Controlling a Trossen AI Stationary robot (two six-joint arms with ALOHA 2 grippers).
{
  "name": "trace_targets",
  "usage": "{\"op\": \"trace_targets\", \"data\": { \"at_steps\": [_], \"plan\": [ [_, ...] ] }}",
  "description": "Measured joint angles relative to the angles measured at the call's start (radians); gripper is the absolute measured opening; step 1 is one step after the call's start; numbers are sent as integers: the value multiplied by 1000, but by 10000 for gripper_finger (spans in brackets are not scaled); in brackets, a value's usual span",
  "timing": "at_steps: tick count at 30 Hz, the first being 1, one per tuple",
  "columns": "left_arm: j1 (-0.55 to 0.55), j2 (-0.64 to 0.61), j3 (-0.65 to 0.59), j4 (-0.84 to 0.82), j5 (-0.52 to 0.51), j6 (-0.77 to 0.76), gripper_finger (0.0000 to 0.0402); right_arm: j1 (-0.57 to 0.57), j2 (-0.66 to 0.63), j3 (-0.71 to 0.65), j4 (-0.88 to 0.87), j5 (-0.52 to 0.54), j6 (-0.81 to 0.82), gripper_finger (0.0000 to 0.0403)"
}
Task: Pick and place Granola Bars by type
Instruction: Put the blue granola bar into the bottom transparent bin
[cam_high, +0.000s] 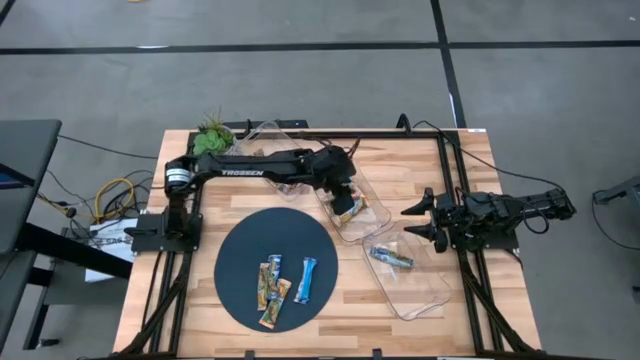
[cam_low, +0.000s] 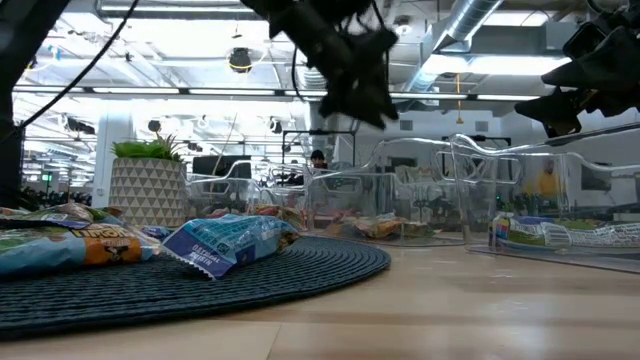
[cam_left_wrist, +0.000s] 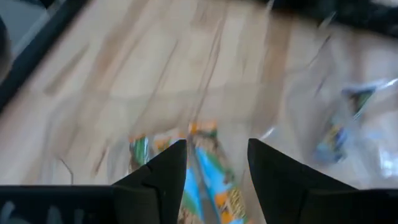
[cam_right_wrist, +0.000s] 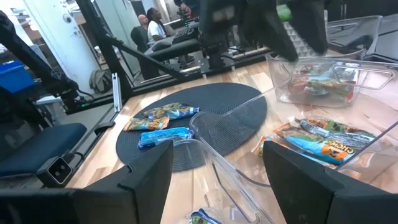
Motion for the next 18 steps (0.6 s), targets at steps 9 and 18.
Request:
{"op": "trace_targets", "data": {
  "at_steps": [9,18],
  "plan": [
    [-26,-53,2,34,-59,-2,165,0,0,0,0,0,0,244],
    [-66,-59,2,21,-70,-42,165,0,9,4,-24,-1,-1,244]
  ]
}}
